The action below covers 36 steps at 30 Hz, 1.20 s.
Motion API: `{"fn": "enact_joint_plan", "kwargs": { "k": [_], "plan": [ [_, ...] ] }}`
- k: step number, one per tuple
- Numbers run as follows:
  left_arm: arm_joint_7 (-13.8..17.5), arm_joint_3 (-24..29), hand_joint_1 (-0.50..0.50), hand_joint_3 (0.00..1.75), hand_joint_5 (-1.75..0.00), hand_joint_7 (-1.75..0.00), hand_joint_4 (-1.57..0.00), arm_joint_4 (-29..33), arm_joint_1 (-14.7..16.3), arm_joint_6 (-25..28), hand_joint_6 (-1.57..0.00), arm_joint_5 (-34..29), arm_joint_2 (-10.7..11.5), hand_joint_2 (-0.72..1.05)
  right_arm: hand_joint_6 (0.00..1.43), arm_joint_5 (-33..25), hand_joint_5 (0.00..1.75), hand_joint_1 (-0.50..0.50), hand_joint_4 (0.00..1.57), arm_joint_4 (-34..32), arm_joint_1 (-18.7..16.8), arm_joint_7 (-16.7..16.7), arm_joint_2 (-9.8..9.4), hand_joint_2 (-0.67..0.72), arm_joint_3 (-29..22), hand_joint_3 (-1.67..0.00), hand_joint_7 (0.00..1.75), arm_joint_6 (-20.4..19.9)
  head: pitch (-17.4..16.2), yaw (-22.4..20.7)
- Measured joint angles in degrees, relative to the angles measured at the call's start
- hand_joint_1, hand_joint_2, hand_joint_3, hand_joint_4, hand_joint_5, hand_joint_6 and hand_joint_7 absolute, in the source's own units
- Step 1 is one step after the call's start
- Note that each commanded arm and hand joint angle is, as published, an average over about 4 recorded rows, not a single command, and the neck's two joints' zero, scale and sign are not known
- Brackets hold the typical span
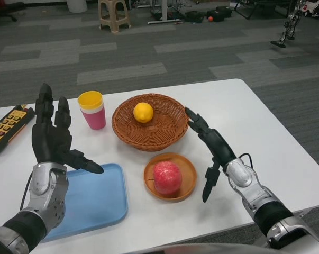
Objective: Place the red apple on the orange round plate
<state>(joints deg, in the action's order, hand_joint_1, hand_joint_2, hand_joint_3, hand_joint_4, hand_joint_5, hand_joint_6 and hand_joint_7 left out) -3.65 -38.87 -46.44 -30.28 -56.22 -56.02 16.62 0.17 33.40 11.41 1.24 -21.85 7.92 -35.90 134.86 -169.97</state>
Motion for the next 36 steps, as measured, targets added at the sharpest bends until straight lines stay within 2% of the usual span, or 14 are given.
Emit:
{"fn": "enact_joint_plan", "kwargs": {
  "k": [6, 10, 14, 18, 27, 30, 36],
  "plan": [
    [0.00, 0.00, -0.50, 0.09, 0.00, 0.00, 0.00, -0.02, 0.00, 0.00, 0.00, -0.01, 0.00, -0.64, 0.00, -2.76, 0.00, -0.46, 0.00, -2.29, 0.29, 3.62, 0.95, 0.72, -1.31, 0.00, 0.00, -3.70, 2.63, -0.06],
    [0.00, 0.00, -0.50, 0.09, 0.00, 0.00, 0.00, -0.08, 0.00, 0.00, 0.00, -0.42, 0.00, -0.64, 0.00, -3.23, 0.00, -0.46, 0.00, -4.06, 1.58, 4.01, 1.19, 0.72, -3.38, 0.00, 0.00, -4.40, 4.96, 0.17],
    [0.00, 0.01, -0.50, 0.09, 0.00, 0.00, 0.00, -0.15, -0.01, 0.00, 0.00, -0.64, 0.00, -0.64, 0.00, -3.82, 0.00, -0.46, 0.00, -4.92, 2.92, 4.07, 1.25, 0.71, -4.85, 0.00, 0.00, -4.71, 5.39, 0.22],
    [0.01, 0.04, -0.50, 0.09, 0.00, 0.00, 0.00, -0.21, -0.02, 0.00, 0.00, -0.68, 0.00, -0.64, 0.00, -4.24, 0.00, -0.46, 0.00, -5.96, 3.42, 4.09, 1.28, 0.72, -7.06, 0.00, 0.00, -4.72, 8.25, 0.30],
    [0.01, 0.06, -0.50, 0.09, 0.00, 0.00, 0.00, -0.23, -0.04, 0.00, 0.00, -0.69, 0.01, -0.64, 0.00, -4.60, 0.00, -0.46, 0.00, -7.67, 3.60, 4.56, 0.80, 0.72, -8.69, 0.00, 0.00, -4.76, 10.14, 0.29],
    [0.01, 0.06, -0.50, 0.09, 0.00, 0.00, 0.00, -0.22, -0.04, 0.00, 0.00, -0.69, 0.02, -0.64, 0.00, -4.87, 0.00, -0.46, 0.00, -8.54, 3.60, 4.80, 0.78, 0.68, -8.66, 0.00, 0.00, -5.10, 10.49, 0.27],
    [0.01, 0.06, -0.50, 0.09, 0.00, 0.00, 0.00, -0.18, -0.04, 0.00, 0.00, -0.67, 0.08, -0.64, 0.00, -5.25, 0.00, -0.46, 0.00, -10.34, 3.61, 5.30, 0.75, 0.72, -8.58, 0.00, 0.00, -5.62, 10.80, 0.26]
  ]
}}
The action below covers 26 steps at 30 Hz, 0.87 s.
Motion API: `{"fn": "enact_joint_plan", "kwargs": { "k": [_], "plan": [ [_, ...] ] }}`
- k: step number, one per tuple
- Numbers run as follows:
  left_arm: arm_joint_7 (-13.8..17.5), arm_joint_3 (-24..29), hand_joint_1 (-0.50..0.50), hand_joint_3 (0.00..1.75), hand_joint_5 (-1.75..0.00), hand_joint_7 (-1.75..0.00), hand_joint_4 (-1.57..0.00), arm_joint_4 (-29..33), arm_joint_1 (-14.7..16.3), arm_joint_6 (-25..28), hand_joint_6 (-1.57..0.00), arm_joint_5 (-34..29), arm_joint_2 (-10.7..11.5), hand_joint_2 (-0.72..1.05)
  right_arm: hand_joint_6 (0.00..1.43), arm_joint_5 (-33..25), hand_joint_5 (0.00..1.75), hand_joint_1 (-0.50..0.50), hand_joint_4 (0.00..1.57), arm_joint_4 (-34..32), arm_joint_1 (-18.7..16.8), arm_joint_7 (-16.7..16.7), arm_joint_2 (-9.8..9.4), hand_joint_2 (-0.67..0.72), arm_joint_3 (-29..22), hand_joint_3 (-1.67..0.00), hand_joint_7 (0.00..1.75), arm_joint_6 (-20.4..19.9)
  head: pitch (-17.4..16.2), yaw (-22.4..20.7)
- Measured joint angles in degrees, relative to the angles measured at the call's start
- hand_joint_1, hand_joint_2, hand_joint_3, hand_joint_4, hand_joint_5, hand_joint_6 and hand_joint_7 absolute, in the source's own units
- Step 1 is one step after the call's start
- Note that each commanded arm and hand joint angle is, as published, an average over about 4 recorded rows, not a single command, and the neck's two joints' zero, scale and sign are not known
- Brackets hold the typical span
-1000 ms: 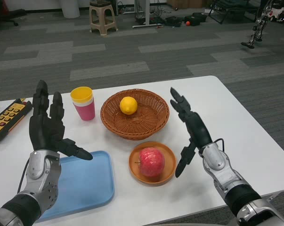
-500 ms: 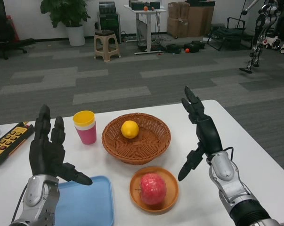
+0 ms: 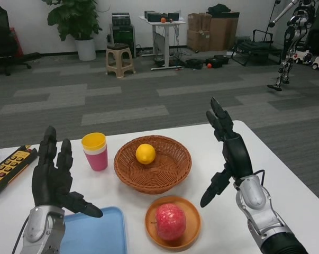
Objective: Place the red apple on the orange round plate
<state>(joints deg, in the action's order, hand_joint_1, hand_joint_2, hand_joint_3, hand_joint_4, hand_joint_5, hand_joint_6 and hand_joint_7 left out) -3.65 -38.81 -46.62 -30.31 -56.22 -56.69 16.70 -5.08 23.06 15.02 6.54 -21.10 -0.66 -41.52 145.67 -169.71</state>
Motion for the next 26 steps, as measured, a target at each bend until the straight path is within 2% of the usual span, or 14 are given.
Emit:
{"fn": "enact_joint_plan", "kwargs": {
  "k": [4, 26],
  "plan": [
    [0.00, 0.00, -0.50, 0.09, 0.00, 0.00, 0.00, 0.09, 0.00, 0.00, 0.00, 0.02, 0.09, -0.64, 0.00, -0.48, 0.00, -0.46, 0.00, -1.10, 0.04, 0.32, -0.05, 0.66, 0.02, 0.00, 0.00, -0.52, -0.06, 0.03],
    [0.00, 0.12, -0.50, 0.09, 0.00, 0.00, 0.00, 0.59, 0.00, 0.00, 0.00, 0.25, 0.13, -0.64, 0.00, -0.97, 0.00, -0.46, 0.00, -2.01, 0.04, 1.02, -0.33, 0.66, 0.48, 0.00, 0.00, -0.85, -1.62, 0.26]
  ]
}}
